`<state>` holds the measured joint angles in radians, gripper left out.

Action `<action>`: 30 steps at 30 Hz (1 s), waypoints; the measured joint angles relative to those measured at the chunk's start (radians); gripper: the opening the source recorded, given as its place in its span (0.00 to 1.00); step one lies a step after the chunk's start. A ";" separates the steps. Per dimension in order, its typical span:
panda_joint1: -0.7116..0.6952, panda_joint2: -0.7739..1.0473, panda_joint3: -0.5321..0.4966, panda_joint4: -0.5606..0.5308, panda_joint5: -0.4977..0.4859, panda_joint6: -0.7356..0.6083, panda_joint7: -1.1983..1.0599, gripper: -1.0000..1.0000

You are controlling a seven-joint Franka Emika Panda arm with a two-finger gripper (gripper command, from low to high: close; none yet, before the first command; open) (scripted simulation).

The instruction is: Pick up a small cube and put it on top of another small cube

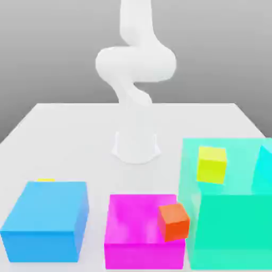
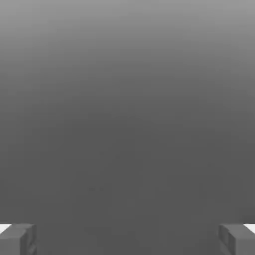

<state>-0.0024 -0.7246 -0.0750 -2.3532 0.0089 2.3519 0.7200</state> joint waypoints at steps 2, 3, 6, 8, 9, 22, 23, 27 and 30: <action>0.002 0.072 -0.073 -0.048 0.006 0.049 -0.073 0.50; 0.000 0.107 -0.107 -0.072 0.010 0.073 -0.109 0.50; -0.005 0.211 -0.204 -0.140 0.023 0.142 -0.218 0.50; -0.009 0.280 -0.269 -0.186 0.031 0.188 -0.290 0.50; -0.012 0.316 -0.300 -0.209 0.036 0.212 -0.326 0.50; -0.183 0.771 -0.555 -0.474 0.077 0.522 -0.762 0.50; -0.184 0.787 -0.546 -0.472 0.095 0.534 -0.778 0.50; -0.222 0.850 -0.482 -0.459 0.200 0.577 -0.859 0.50; -0.269 0.897 -0.412 -0.446 0.297 0.606 -0.931 0.50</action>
<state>-0.2710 0.1728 -0.4873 -2.7991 0.3064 2.9584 -0.2105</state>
